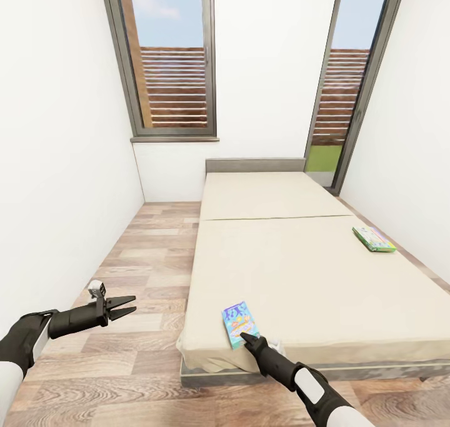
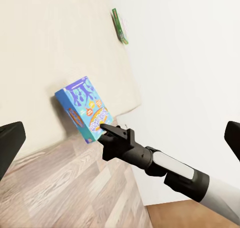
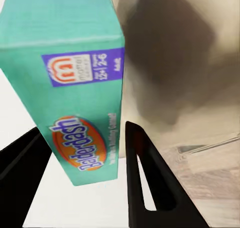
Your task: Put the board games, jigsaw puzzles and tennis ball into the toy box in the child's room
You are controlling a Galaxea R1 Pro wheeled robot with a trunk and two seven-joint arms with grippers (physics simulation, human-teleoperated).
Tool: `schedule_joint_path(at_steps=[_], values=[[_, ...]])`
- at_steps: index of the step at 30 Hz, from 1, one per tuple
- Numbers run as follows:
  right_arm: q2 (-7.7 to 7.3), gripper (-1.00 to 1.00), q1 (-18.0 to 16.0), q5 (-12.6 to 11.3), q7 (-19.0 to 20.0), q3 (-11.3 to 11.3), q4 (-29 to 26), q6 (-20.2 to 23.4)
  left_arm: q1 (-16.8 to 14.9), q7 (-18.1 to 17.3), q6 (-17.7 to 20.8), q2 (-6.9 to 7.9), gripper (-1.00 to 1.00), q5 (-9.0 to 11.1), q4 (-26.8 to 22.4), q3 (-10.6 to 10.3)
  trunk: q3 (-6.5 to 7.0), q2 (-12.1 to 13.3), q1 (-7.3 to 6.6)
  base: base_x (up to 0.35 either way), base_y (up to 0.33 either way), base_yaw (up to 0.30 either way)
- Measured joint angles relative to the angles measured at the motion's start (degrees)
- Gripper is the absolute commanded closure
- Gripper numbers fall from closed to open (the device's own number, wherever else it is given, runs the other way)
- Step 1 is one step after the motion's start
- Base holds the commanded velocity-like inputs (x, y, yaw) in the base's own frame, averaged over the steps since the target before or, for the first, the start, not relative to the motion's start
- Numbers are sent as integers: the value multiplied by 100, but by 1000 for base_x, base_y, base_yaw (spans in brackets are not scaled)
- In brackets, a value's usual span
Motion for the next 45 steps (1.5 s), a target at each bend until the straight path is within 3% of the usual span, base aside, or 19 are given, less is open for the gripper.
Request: schedule_joint_path(at_steps=[5,36,40,45], values=[[-1,100,0,-5,2,1,0,2,0,0,0,-1,-100,3,0,0,0,0,0,0,0,0],[-1,100,0,2,-1,1,0,2,0,1,7,-9,-100,-13,0,-26,556,1242,-680,0,0,0],[-1,100,0,9,15,6,-2,-1,-3,1,41,3,-100,-19,-7,-28,556,1243,-681,0,0,0],[2,100,0,-6,108,11,-171,5,-8,1,57,63,-100,-12,-55,-25,646,1443,-790,0,0,0]])
